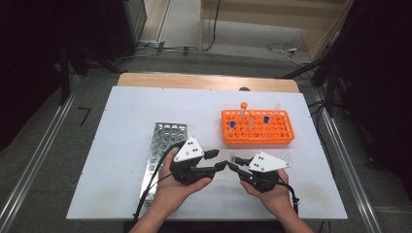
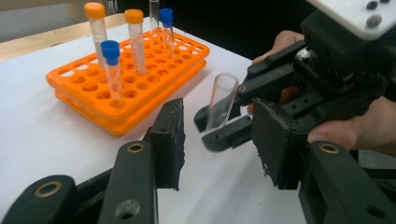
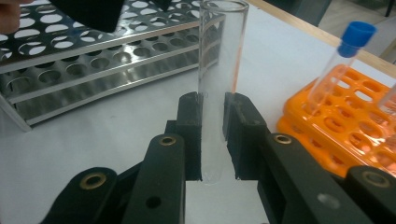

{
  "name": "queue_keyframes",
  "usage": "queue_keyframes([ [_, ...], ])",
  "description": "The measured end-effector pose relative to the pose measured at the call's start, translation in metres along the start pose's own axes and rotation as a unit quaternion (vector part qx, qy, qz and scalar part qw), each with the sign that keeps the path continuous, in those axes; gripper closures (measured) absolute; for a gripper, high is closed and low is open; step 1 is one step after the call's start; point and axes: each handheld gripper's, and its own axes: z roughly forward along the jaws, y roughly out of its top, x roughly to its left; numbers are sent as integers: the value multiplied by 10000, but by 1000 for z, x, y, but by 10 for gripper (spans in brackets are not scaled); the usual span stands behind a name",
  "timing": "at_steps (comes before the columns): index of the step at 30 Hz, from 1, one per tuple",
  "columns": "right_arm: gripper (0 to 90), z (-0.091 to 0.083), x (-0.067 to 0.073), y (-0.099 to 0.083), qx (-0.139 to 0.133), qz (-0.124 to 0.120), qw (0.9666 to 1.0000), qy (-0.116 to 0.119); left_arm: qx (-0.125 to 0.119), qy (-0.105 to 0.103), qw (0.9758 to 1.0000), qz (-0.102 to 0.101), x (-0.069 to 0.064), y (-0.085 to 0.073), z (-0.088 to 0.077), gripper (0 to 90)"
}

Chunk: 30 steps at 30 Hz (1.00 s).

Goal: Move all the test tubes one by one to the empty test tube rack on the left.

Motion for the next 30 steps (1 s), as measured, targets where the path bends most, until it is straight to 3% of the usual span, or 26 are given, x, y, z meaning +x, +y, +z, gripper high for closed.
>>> queue_keyframes([
  [10, 741, 8, 16, 5, 45, -295, 9995, 134, 190, 91, 9998, 55, -4, -1, 9, 687],
  [20, 740, 8, 17, 6, 62, -314, 9994, 154, 325, 213, 9990, 215, -6, -3, 12, 764],
  [25, 729, 9, 15, 5, -7, -173, 9995, 271, 339, 194, 9991, 181, -6, -1, 11, 769],
  [27, 702, 8, 14, 4, -37, -149, 9995, 284, 310, 268, 9990, 188, -4, 0, 10, 769],
  [28, 613, 7, 10, 3, -102, -12, 9991, 404, 267, 291, 9991, 151, -3, 1, 8, 770],
  [29, 613, 7, 10, 3, -102, -12, 9991, 404, 249, 305, 9991, 137, -1, 2, 6, 770],
  [30, 556, 4, 7, 1, -169, 49, 9990, 420, 209, 331, 9992, 106, 1, 3, 4, 770],
])
